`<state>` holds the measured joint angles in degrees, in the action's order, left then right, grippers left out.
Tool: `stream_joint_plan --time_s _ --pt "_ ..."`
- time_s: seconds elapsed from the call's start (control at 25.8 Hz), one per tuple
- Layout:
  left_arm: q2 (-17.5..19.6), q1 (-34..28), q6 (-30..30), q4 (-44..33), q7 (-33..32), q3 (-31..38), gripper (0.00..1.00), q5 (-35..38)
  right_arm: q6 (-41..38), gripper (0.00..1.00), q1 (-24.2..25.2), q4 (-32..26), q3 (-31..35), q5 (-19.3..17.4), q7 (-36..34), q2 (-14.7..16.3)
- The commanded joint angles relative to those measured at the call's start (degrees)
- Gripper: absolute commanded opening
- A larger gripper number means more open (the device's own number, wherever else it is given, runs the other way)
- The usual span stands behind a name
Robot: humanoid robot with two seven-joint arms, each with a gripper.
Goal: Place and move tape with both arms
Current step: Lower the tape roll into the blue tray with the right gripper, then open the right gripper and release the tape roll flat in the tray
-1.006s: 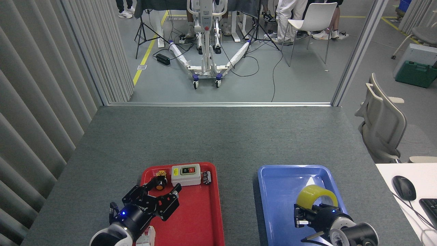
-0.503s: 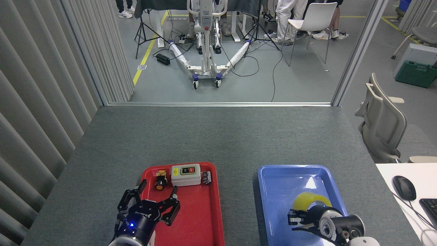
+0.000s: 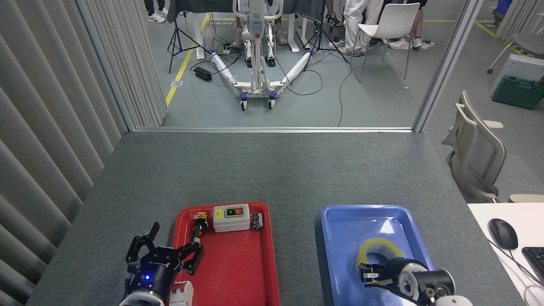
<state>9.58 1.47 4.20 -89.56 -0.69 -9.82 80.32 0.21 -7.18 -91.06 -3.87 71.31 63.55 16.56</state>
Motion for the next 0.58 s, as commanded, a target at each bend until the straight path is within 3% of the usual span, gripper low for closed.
stream_joint_plan --time_s 0.0,0.12,0.23,0.43,0.54 --pt "-0.27 -0.16 -2.35 -0.26 3.59 -0.11 0.99 0.10 0.75 1.00 0.68 0.00 0.00 0.05 -0.26 -0.04" --pt "-0.53 0.02 -6.14 -0.08 7.72 -0.02 0.99 0.02 1.10 1.00 1.29 -0.96 0.36 0.05 -1.76 -0.22" --pt "-1.32 0.02 -6.58 0.27 7.55 0.06 0.99 0.02 1.02 1.00 3.58 -5.53 1.67 0.14 -10.89 -0.30" --pt "-1.32 0.02 -6.58 0.27 7.28 0.94 0.99 0.02 0.31 1.00 9.82 -9.05 4.40 0.32 -45.43 -0.30" --pt "-1.32 0.11 -6.66 0.18 5.88 2.44 0.99 0.02 0.40 1.00 11.84 -8.96 4.49 1.46 -59.15 0.13"
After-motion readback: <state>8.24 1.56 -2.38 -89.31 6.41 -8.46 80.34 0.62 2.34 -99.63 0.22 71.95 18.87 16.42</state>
